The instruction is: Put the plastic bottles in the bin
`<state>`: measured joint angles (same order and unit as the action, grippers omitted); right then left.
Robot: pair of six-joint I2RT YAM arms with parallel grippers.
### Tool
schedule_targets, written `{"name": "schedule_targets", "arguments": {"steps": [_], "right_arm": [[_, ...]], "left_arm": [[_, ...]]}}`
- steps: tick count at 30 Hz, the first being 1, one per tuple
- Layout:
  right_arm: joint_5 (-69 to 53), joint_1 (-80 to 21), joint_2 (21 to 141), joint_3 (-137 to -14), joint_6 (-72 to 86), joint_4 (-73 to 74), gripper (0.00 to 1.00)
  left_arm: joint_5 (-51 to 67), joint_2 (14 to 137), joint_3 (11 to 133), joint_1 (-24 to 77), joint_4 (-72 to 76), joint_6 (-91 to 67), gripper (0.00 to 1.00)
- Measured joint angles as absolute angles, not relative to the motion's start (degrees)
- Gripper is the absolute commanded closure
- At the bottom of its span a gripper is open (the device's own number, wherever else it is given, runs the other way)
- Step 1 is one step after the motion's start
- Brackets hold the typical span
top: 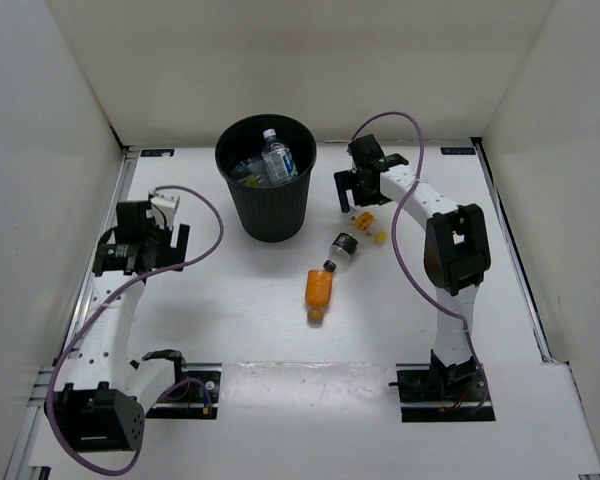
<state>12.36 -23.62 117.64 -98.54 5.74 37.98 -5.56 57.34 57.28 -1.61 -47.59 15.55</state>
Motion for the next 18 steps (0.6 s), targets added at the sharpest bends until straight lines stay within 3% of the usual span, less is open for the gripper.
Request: {"name": "schedule_targets", "arguments": {"steps": [4, 11, 15, 16, 18], "right_arm": [[11.5, -23.7, 119.2, -100.7, 5.3, 37.3, 0.00], [10.8, -23.1, 126.1, -102.9, 5.5, 36.3, 0.01], [11.0, -22.9, 128.6, -102.8, 6.8, 36.4, 0.33], [11.3, -22.7, 128.5, -102.8, 7.4, 36.3, 0.55], [11.5, -22.4, 128.3, -102.8, 8.8, 36.2, 0.75]], "left_arm": [[-5.4, 57.1, 50.0, -3.9, -48.9, 15.6, 0.00], [-4.9, 55.8, 47.6, -8.8, -48.3, 15.2, 0.00], [-4.5, 55.7, 47.5, -10.4, -47.9, 15.1, 0.00], [-4.5, 55.7, 47.5, -10.5, -47.9, 15.0, 0.00], [-4.3, 55.7, 47.5, -10.6, -47.8, 15.0, 0.00]]}}
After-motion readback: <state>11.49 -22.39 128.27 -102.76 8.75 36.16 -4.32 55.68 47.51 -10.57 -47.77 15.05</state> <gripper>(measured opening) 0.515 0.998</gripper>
